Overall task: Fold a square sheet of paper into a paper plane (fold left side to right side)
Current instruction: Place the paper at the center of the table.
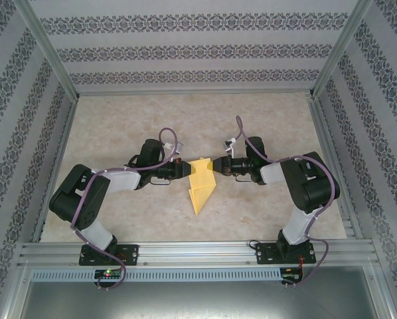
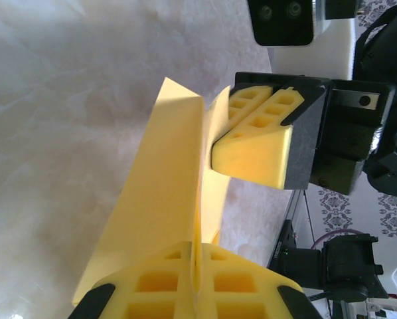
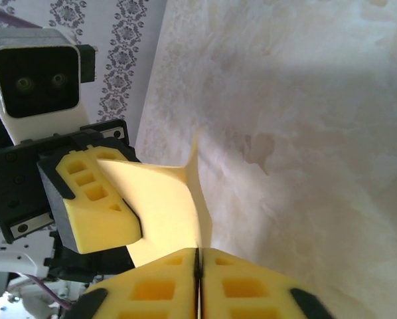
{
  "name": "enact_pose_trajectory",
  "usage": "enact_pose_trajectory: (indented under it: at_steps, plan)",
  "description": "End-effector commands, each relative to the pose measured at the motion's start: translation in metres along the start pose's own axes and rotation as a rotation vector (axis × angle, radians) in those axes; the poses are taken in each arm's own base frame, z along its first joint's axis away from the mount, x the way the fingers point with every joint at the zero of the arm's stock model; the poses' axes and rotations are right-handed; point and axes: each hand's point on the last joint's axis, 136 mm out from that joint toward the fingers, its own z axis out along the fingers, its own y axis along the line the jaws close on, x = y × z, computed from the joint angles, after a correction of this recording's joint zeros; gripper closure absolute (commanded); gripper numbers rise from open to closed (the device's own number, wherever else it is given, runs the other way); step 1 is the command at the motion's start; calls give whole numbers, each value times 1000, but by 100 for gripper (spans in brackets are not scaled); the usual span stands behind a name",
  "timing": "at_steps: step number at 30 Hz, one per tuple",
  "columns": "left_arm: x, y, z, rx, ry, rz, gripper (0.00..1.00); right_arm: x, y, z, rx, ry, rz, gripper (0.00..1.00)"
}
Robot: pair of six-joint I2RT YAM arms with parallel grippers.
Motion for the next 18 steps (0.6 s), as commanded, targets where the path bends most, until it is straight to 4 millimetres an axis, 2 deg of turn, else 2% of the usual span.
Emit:
enact_pose_trajectory:
  at_steps: [1, 3, 5, 9, 13, 15, 18]
  plan:
    - [-5, 3, 1, 9, -13, 40, 92, -2, 3, -5, 28, -14, -43, 100]
    - [-4, 9, 0, -29, -6, 41, 70, -1, 1, -7, 66, -11, -25, 100]
    - [-7, 14, -3, -81, -8, 54, 54, -1, 1, -10, 101, -7, -12, 100]
    - [-19, 17, -22, -229, -43, 122, 32, 4, -7, -17, 222, 17, 51, 100]
    - [-26, 5, -47, -348, -74, 203, 27, 7, -8, -21, 286, 30, 116, 100]
    - [-19, -1, -57, -423, -58, 269, 27, 8, -11, -20, 330, 42, 156, 100]
    - [6, -19, -60, -504, 10, 379, 28, 9, -16, -19, 388, 60, 226, 100]
